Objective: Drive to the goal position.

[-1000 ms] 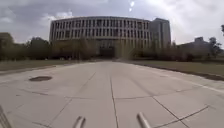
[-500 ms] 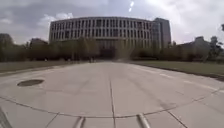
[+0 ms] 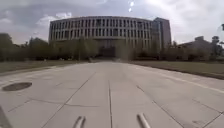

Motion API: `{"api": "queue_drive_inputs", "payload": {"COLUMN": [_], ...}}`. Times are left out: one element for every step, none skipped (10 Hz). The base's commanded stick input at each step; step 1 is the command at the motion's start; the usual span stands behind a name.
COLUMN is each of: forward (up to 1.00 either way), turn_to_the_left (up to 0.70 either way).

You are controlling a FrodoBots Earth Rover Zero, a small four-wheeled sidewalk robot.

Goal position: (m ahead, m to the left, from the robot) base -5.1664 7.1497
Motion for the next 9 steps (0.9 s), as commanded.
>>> {"api": "queue_drive_inputs", "payload": {"forward": [1.0,1.0,1.0,1.0,1.0,1.0,1.0,1.0,1.0], "turn_to_the_left": [0.0,0.0,0.0,0.0,0.0,0.0,0.0,0.0,0.0]}}
